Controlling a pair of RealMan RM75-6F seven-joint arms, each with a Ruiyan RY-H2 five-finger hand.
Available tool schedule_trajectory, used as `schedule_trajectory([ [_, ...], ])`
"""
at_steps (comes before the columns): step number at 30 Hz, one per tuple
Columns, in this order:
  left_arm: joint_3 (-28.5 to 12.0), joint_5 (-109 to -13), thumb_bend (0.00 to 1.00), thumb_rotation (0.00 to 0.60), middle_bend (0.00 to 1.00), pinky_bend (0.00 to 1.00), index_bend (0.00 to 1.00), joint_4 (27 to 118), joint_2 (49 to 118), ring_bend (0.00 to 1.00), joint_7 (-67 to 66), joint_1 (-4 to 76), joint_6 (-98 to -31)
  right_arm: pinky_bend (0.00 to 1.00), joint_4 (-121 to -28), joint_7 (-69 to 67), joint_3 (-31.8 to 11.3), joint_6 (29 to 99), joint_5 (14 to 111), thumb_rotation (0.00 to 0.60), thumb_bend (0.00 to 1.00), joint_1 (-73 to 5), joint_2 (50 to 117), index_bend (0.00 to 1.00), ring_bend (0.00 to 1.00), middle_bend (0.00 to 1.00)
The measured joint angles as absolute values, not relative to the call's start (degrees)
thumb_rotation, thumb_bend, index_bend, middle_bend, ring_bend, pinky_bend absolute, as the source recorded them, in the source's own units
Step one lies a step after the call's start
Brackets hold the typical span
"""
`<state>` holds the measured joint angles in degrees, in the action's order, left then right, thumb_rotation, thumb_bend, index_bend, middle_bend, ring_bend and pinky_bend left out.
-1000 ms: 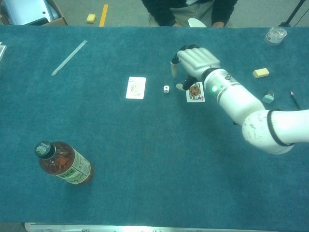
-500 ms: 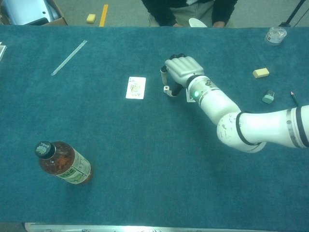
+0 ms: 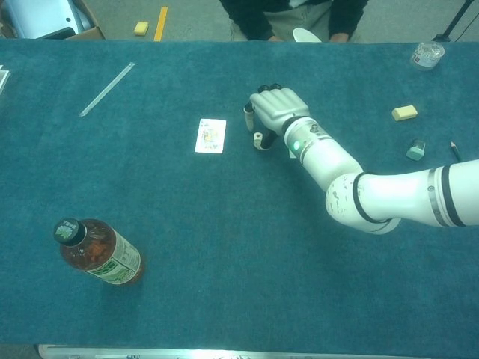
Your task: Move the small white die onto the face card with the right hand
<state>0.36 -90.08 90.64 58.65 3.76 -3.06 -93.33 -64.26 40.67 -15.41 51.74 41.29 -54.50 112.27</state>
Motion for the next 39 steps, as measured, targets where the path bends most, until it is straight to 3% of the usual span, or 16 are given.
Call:
schedule_trajectory([
  [10, 0.3, -89.8, 0.44, 0.6, 0.17, 0.05, 0.23, 90.0, 59.0, 0.04, 4.1, -3.0, -93.0, 0.0, -63.3, 41.0, -15.4, 51.6, 40.4, 0.6, 0.24, -54.6, 112.9, 0.48, 0.05, 0.29],
  [25, 0.3, -89.3, 0.44, 0.6, 0.17, 0.05, 0.23, 89.0, 59.3, 0.04, 4.9, -3.3, -92.9, 0.0, -62.2, 41.0, -16.1, 51.8, 39.9, 0.6, 0.29, -54.7, 113.5, 0.59, 0.07, 0.35],
  [39, 0.2, -88.6, 0.44, 0.6, 0.17, 0.05, 0.23, 88.4, 59.6, 0.04, 5.2, -3.4, -92.4, 0.0, -78.6, 37.2, -16.6, 53.6, 42.0, 0.6, 0.29, -51.2, 102.2, 0.6, 0.07, 0.35],
])
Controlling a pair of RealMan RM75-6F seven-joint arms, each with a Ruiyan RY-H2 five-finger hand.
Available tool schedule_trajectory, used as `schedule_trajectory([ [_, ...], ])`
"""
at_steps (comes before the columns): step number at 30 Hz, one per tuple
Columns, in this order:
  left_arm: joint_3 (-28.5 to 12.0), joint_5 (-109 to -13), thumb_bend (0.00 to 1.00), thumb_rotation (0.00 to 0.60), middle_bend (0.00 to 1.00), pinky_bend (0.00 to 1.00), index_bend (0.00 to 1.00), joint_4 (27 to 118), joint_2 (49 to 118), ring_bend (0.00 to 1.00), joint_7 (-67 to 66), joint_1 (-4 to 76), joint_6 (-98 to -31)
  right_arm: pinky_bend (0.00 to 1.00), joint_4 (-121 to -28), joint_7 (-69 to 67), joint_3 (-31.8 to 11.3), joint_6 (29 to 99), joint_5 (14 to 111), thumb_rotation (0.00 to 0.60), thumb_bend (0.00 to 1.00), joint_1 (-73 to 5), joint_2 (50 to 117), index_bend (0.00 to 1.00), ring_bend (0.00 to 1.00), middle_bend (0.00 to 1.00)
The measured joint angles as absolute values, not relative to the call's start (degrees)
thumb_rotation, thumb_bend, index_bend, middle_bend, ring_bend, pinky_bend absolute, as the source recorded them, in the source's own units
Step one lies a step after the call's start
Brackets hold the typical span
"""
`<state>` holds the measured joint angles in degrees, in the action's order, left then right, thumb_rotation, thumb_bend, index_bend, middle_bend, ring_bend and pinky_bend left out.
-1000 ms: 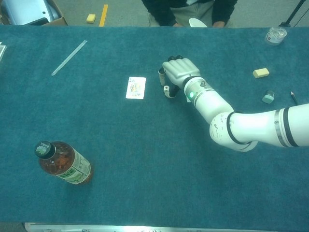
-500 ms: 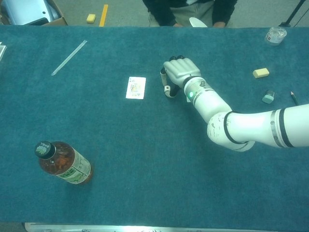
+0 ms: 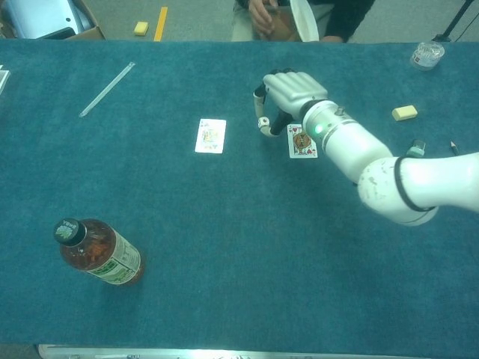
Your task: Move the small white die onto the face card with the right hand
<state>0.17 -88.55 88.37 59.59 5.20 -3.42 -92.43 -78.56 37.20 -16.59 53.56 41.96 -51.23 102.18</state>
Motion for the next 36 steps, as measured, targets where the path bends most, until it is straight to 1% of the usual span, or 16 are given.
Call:
schedule_trajectory([
  [4, 0.1, -88.9, 0.45, 0.6, 0.17, 0.05, 0.23, 88.8, 59.5, 0.04, 5.0, -3.4, -92.8, 0.0, -81.5, 34.1, -17.0, 54.8, 44.5, 0.6, 0.29, -50.5, 100.3, 0.6, 0.07, 0.35],
  [6, 0.1, -88.9, 0.44, 0.6, 0.17, 0.05, 0.23, 88.9, 59.4, 0.04, 4.9, -3.6, -92.9, 0.0, -81.5, 30.9, -17.4, 56.2, 47.9, 0.6, 0.29, -50.0, 100.7, 0.57, 0.07, 0.34],
  [7, 0.1, -88.8, 0.44, 0.6, 0.17, 0.05, 0.23, 88.9, 59.4, 0.04, 5.0, -3.7, -93.0, 0.0, -81.3, 29.1, -17.5, 57.1, 49.8, 0.6, 0.29, -49.7, 100.9, 0.51, 0.07, 0.32],
  [8, 0.1, -88.7, 0.44, 0.6, 0.17, 0.05, 0.23, 88.8, 59.4, 0.04, 5.0, -3.7, -93.1, 0.0, -80.9, 26.5, -17.5, 58.2, 52.8, 0.6, 0.29, -49.4, 101.3, 0.41, 0.06, 0.29],
  [9, 0.1, -88.7, 0.44, 0.6, 0.17, 0.05, 0.23, 88.8, 59.3, 0.04, 5.1, -3.8, -93.1, 0.0, -80.5, 24.3, -17.4, 59.1, 55.3, 0.6, 0.29, -49.2, 101.7, 0.34, 0.05, 0.27],
  [10, 0.1, -88.5, 0.44, 0.6, 0.17, 0.05, 0.23, 88.7, 59.3, 0.04, 5.2, -3.9, -93.3, 0.0, -80.0, 22.0, -17.3, 59.8, 57.8, 0.6, 0.29, -48.9, 101.9, 0.22, 0.04, 0.25],
  [11, 0.0, -88.4, 0.44, 0.6, 0.17, 0.05, 0.23, 88.6, 59.3, 0.04, 5.3, -4.0, -93.4, 0.0, -79.3, 18.9, -17.1, 60.8, 61.1, 0.6, 0.28, -48.6, 102.3, 0.15, 0.04, 0.24],
  [13, 0.0, -88.4, 0.44, 0.6, 0.17, 0.05, 0.23, 88.5, 59.4, 0.04, 5.4, -4.0, -93.4, 0.0, -78.4, 15.0, -16.7, 62.2, 65.2, 0.6, 0.28, -48.0, 102.7, 0.1, 0.04, 0.24],
  [16, 0.1, -88.7, 0.44, 0.6, 0.17, 0.05, 0.23, 88.4, 59.5, 0.04, 5.4, -3.9, -93.2, 0.0, -77.7, 12.2, -16.0, 63.2, 68.1, 0.6, 0.28, -47.1, 102.9, 0.09, 0.04, 0.24],
  [25, 0.0, -88.5, 0.44, 0.6, 0.17, 0.05, 0.23, 88.1, 59.5, 0.04, 5.7, -3.8, -92.9, 0.0, -81.7, 16.6, -15.3, 62.8, 66.5, 0.6, 0.28, -45.5, 99.1, 0.08, 0.04, 0.24],
  [31, -0.3, -88.0, 0.44, 0.6, 0.17, 0.05, 0.23, 87.4, 59.7, 0.04, 6.3, -3.5, -92.2, 0.0, -88.3, 24.2, -14.0, 63.1, 63.0, 0.6, 0.28, -43.5, 93.2, 0.09, 0.04, 0.25],
  [36, -0.7, -87.3, 0.44, 0.6, 0.17, 0.05, 0.23, 86.7, 59.8, 0.04, 6.9, -3.0, -91.4, 0.0, -95.5, 30.5, -12.2, 65.2, 58.7, 0.6, 0.29, -40.5, 86.5, 0.14, 0.04, 0.26],
])
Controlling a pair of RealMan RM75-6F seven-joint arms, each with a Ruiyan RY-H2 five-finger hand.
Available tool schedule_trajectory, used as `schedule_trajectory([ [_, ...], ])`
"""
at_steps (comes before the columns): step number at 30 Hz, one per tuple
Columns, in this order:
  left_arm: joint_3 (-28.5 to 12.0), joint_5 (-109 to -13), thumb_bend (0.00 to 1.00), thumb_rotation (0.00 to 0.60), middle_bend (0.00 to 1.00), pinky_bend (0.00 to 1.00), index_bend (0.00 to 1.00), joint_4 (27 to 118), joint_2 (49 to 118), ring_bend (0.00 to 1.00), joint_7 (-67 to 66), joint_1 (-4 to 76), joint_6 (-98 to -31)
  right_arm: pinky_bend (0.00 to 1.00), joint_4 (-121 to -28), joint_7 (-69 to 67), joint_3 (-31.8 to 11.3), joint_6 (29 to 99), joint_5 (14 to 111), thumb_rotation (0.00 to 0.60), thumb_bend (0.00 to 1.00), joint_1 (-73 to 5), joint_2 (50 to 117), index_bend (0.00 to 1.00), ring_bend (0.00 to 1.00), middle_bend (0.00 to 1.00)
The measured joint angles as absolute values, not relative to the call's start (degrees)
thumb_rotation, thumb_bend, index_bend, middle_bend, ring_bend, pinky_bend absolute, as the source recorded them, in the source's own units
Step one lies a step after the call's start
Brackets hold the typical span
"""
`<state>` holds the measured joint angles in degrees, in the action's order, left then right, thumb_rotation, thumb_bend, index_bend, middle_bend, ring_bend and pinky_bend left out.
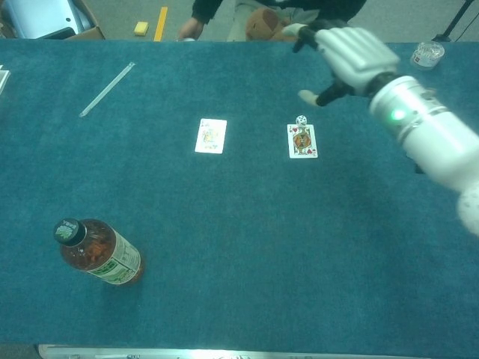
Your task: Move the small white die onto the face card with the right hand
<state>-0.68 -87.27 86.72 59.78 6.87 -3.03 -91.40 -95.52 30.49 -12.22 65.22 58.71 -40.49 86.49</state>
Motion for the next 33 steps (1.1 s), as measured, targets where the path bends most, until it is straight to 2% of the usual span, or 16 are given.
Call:
schedule_trajectory([
  [7, -1.4, -86.3, 0.44, 0.6, 0.17, 0.05, 0.23, 85.9, 60.2, 0.04, 7.3, -1.8, -89.6, 0.0, -103.5, 35.2, -8.7, 71.5, 56.5, 0.6, 0.29, -35.0, 78.2, 0.19, 0.04, 0.26],
  [20, -2.2, -86.3, 0.44, 0.6, 0.17, 0.05, 0.23, 86.4, 61.0, 0.04, 5.5, 0.2, -87.8, 0.0, -110.9, 32.4, -1.7, 87.9, 66.2, 0.6, 0.29, -21.0, 70.7, 0.21, 0.04, 0.26],
  [33, -2.0, -87.2, 0.44, 0.6, 0.17, 0.05, 0.23, 88.4, 61.7, 0.04, 2.9, 0.7, -88.4, 0.0, -111.1, 27.7, 0.8, 92.5, 73.3, 0.6, 0.29, -13.3, 69.1, 0.24, 0.04, 0.26],
])
